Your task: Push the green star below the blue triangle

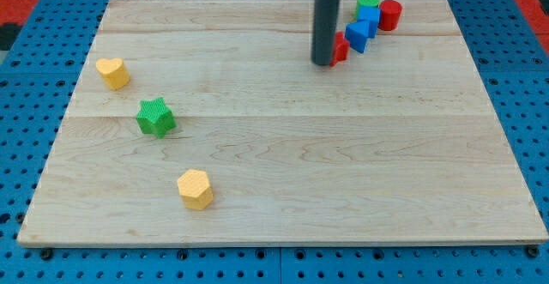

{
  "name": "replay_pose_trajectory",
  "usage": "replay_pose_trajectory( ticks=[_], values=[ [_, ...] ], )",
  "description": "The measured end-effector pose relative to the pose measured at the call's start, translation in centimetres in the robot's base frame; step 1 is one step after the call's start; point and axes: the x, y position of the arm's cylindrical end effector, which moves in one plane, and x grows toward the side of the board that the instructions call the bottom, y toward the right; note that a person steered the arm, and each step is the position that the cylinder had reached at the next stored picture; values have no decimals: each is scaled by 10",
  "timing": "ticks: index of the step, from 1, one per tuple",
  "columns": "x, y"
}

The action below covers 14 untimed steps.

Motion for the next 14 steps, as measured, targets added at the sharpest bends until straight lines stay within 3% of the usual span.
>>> replay_pose_trajectory(
  ticks=[1, 2, 3, 5, 6, 7, 9, 11, 14],
  values=[
    [29, 8],
    [130, -49],
    [138, -137],
    [175, -220],
    [164, -272],
    [138, -281],
    [115, -146],
    [70, -56],
    [86, -10]
  ],
)
